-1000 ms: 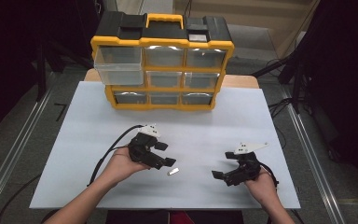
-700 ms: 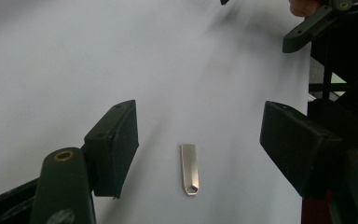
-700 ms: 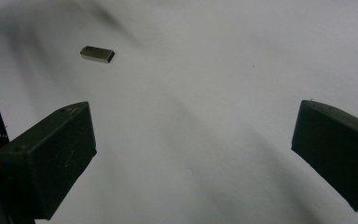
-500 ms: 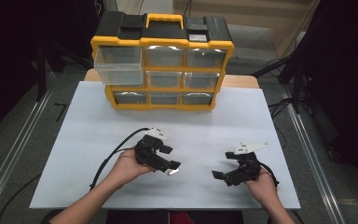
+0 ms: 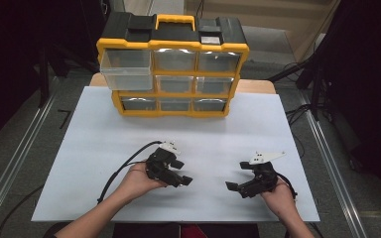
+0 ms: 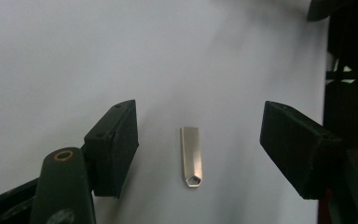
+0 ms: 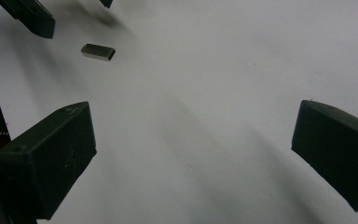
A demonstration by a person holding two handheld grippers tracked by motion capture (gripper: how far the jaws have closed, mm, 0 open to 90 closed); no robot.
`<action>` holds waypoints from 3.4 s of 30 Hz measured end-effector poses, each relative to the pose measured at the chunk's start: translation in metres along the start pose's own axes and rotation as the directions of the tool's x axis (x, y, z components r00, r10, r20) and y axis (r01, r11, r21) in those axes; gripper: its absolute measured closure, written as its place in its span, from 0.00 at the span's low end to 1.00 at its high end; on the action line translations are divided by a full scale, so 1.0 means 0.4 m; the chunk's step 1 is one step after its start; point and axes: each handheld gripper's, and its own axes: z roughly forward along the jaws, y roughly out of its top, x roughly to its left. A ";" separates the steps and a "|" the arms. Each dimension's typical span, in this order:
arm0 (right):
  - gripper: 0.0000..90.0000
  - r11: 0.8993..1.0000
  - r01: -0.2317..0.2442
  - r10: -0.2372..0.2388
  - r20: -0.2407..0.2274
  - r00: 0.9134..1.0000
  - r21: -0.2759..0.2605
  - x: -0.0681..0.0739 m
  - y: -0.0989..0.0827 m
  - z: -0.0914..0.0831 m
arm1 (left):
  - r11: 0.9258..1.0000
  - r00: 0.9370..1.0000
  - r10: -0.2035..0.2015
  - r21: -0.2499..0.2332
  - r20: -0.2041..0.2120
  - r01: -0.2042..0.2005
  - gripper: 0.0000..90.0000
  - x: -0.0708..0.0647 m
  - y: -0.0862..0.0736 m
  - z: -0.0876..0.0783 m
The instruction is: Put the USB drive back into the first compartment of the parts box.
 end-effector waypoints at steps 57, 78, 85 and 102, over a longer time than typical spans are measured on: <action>0.00 1.000 0.005 -0.005 0.004 1.000 0.004 0.000 -0.001 -0.001 | 0.989 0.985 0.133 0.074 -0.111 -0.125 0.89 -0.035 -0.030 0.028; 0.00 1.000 0.006 -0.006 0.000 1.000 0.011 0.000 0.000 0.001 | 0.993 0.992 0.111 0.050 -0.060 -0.108 0.89 -0.015 -0.026 -0.038; 0.00 1.000 0.006 -0.006 0.000 1.000 0.011 0.001 0.000 0.001 | 0.993 0.993 0.105 0.048 -0.046 -0.103 0.89 -0.005 -0.027 -0.058; 0.00 1.000 0.008 -0.008 -0.003 1.000 0.011 0.002 0.000 0.001 | 0.995 0.995 0.093 0.037 -0.030 -0.092 0.89 0.020 -0.032 -0.094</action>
